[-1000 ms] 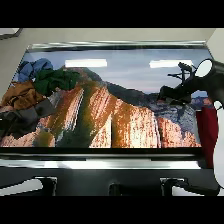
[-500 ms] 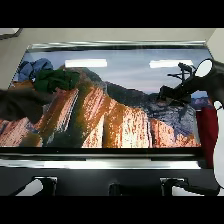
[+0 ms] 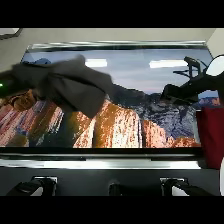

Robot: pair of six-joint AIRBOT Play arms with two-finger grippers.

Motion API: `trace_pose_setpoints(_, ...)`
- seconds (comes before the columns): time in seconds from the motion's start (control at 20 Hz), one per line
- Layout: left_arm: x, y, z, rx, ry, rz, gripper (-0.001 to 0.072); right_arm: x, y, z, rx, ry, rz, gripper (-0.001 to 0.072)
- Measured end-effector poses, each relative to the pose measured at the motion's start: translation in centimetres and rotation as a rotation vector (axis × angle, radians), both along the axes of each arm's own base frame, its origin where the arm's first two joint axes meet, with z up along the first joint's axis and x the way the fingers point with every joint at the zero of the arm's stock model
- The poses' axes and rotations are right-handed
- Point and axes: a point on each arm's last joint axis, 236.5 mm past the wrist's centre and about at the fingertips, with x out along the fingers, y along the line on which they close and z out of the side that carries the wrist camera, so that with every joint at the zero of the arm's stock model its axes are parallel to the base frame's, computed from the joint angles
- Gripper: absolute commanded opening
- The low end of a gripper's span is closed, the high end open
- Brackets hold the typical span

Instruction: Fold the shirts.

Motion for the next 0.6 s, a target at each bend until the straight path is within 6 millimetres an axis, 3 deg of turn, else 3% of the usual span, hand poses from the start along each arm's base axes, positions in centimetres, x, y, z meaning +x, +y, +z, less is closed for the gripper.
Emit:
trace_pose_setpoints(0.1, -0.5, -3.9, -4.0, 0.083, 0.083, -0.117, 0.0032, -0.9, 0.0, 1.7, -0.007, -0.036, 0.008, 0.0670)
trace_pose_setpoints(0.25, -1.2, -8.3, -12.5, 0.226, 0.278, -0.273, 0.0034, -2.9, -0.1, 3.4, -0.019, -0.048, 0.022, 0.0670)
trace_pose_setpoints(0.3, -1.4, -9.5, -15.8, 0.275, 0.352, -0.315, 0.0147, -3.5, -0.1, 3.7, -0.025, -0.039, 0.028, 0.0670)
trace_pose_setpoints(0.35, -1.5, -10.3, -18.7, 0.312, 0.418, -0.346, 0.0523, -4.0, -0.2, 3.8, -0.029, -0.033, 0.030, 0.0670)
trace_pose_setpoints(0.4, -1.6, -11.2, -21.3, 0.335, 0.481, -0.373, 0.0706, -4.2, -0.4, 3.9, -0.036, -0.031, 0.031, 0.0671)
trace_pose_setpoints(0.5, -1.7, -11.8, -24.9, 0.365, 0.586, -0.416, 0.0691, -4.4, -0.6, 4.0, -0.049, -0.031, 0.031, 0.0679)
trace_pose_setpoints(0.6, -0.9, -10.6, -25.6, 0.382, 0.624, -0.432, 0.0681, -4.7, -0.4, 3.6, -0.040, -0.017, 0.042, 0.0681)
